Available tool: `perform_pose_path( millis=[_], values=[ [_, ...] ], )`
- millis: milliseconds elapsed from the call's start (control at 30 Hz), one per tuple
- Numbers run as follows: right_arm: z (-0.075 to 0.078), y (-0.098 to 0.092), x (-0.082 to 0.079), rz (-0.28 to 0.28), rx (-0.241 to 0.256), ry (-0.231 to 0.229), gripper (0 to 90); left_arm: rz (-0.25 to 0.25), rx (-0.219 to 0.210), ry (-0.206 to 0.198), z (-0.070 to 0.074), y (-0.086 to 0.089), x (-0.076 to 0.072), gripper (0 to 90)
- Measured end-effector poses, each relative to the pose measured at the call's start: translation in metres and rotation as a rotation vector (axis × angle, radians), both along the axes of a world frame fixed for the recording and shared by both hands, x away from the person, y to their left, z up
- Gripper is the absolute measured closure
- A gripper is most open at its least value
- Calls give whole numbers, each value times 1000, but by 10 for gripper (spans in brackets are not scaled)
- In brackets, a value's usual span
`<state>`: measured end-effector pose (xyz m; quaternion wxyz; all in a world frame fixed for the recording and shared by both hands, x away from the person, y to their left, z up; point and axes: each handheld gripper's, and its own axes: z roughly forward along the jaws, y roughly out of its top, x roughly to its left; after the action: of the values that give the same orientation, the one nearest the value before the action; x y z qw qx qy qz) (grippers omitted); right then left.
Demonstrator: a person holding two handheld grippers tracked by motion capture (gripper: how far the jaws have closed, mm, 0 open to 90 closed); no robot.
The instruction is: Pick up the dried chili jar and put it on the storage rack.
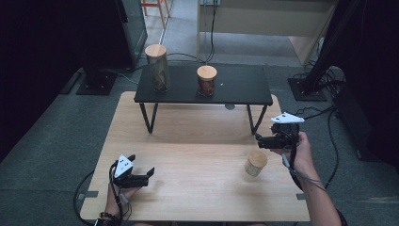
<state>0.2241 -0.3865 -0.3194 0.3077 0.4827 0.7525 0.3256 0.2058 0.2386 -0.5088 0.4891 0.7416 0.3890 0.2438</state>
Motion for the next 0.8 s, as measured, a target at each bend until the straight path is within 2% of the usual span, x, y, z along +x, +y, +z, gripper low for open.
perform_pose_path(
  millis=[400,800],
  values=[
    [-15,-8,-9,-9,13,11,32,3,2,-1,0,-1,0,3],
    [-27,-6,-19,7,20,22,38,4,3,-2,0,-1,0,3]
  ],
)
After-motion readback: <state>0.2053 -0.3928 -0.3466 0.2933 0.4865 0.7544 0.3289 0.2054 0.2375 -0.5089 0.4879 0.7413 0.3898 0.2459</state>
